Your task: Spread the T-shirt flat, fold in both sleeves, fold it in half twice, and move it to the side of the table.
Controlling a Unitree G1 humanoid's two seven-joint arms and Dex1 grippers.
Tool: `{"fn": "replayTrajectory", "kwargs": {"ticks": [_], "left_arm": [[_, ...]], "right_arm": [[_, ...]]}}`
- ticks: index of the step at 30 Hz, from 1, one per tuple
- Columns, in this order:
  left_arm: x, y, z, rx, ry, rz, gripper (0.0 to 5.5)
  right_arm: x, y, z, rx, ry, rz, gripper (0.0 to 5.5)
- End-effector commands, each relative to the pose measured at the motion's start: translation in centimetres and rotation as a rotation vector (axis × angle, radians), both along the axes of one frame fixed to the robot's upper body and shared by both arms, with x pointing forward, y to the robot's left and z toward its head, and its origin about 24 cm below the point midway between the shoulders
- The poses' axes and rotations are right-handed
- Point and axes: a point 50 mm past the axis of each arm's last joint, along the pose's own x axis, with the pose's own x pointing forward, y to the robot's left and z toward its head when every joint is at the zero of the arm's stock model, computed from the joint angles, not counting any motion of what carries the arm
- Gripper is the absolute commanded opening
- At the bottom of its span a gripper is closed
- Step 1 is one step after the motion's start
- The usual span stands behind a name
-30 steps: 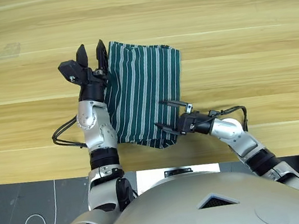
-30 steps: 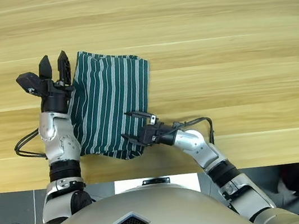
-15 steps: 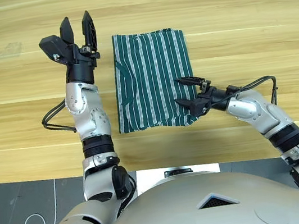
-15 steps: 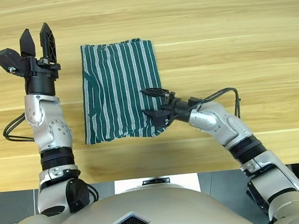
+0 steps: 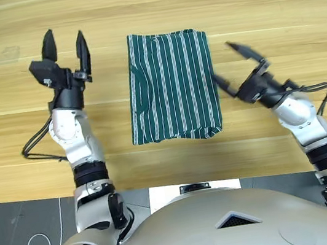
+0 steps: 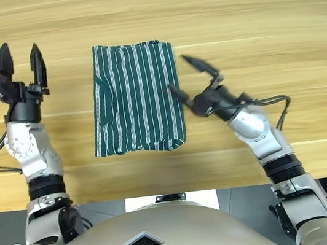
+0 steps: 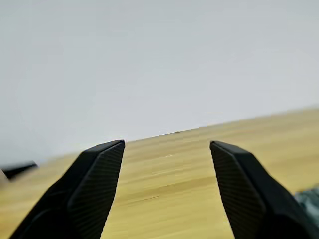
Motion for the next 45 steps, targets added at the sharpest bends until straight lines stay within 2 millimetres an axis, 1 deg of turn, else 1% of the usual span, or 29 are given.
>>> {"fn": "replayTrajectory", "kwargs": {"ticks": [1,2,3,5,6,9,10,12,13,15,17,19,22,24,26,29,32,38,42,45], "left_arm": [[-3.1,2.7,-0.3,0.530,0.021,0.015,3.17],[-3.9,3.1,-0.7,0.668,0.047,-0.010,3.17],[-4.6,3.1,-1.3,0.777,0.079,-0.059,3.36],[-5.8,2.9,-2.3,0.943,0.132,-0.185,3.60],[-6.4,2.9,-2.6,0.989,0.148,-0.234,3.73],[-8.1,3.6,-3.0,1.109,0.213,-0.343,4.14],[-8.9,3.9,-3.2,1.161,0.254,-0.380,4.26],[-9.9,4.1,-3.4,1.220,0.312,-0.439,4.26],[-10.1,4.0,-3.4,1.242,0.328,-0.468,4.26],[-9.4,3.1,-2.6,1.268,0.306,-0.543,4.26],[-8.6,2.1,-2.4,1.310,0.291,-0.644,4.26],[-8.4,1.5,-2.5,1.349,0.287,-0.732,4.26],[-7.8,0.3,-2.7,1.378,0.252,-0.853,4.26],[-7.4,-0.5,-2.8,1.384,0.227,-0.917,4.26],[-7.2,-1.1,-3.1,1.381,0.216,-0.970,4.26],[-6.7,-2.0,-3.8,1.373,0.215,-1.039,4.26],[-6.6,-2.1,-4.4,1.373,0.236,-1.102,4.26],[-6.6,-2.8,-4.8,1.378,0.228,-1.196,4.26],[-6.5,-3.2,-5.1,1.378,0.223,-1.230,4.26],[-6.5,-3.6,-5.4,1.373,0.218,-1.253,4.26]], "right_arm": [[0.8,-4.9,-0.9,-0.225,-0.055,-0.179,3.41],[0.7,-5.9,-1.5,-0.321,-0.065,-0.192,3.41],[0.5,-6.6,-2.1,-0.422,-0.080,-0.183,3.45],[0.0,-7.2,-3.1,-0.567,-0.101,-0.128,3.71],[-0.2,-7.3,-3.6,-0.624,-0.115,-0.091,3.91],[-1.0,-7.3,-4.5,-0.718,-0.131,0.018,4.38],[-1.3,-7.1,-4.8,-0.735,-0.120,0.073,4.51],[-2.0,-6.5,-5.2,-0.754,-0.106,0.172,4.51],[-2.4,-6.3,-5.3,-0.758,-0.098,0.214,4.51],[-3.7,-5.8,-4.8,-0.753,-0.075,0.367,4.51],[-4.6,-5.4,-3.9,-0.747,-0.092,0.495,4.51],[-4.8,-5.3,-3.5,-0.757,-0.104,0.542,4.51],[-5.2,-5.5,-3.4,-0.764,-0.096,0.585,4.51],[-5.7,-5.2,-3.3,-0.749,-0.101,0.617,4.51],[-5.7,-4.7,-3.3,-0.735,-0.112,0.636,4.51],[-5.3,-3.8,-3.8,-0.699,-0.126,0.622,4.51],[-4.9,-3.1,-4.3,-0.682,-0.133,0.620,4.51],[-4.4,-1.7,-4.6,-0.645,-0.171,0.637,4.51],[-3.8,-0.9,-4.9,-0.630,-0.185,0.645,4.51],[-3.8,-0.4,-5.3,-0.617,-0.183,0.658,4.51]]}}
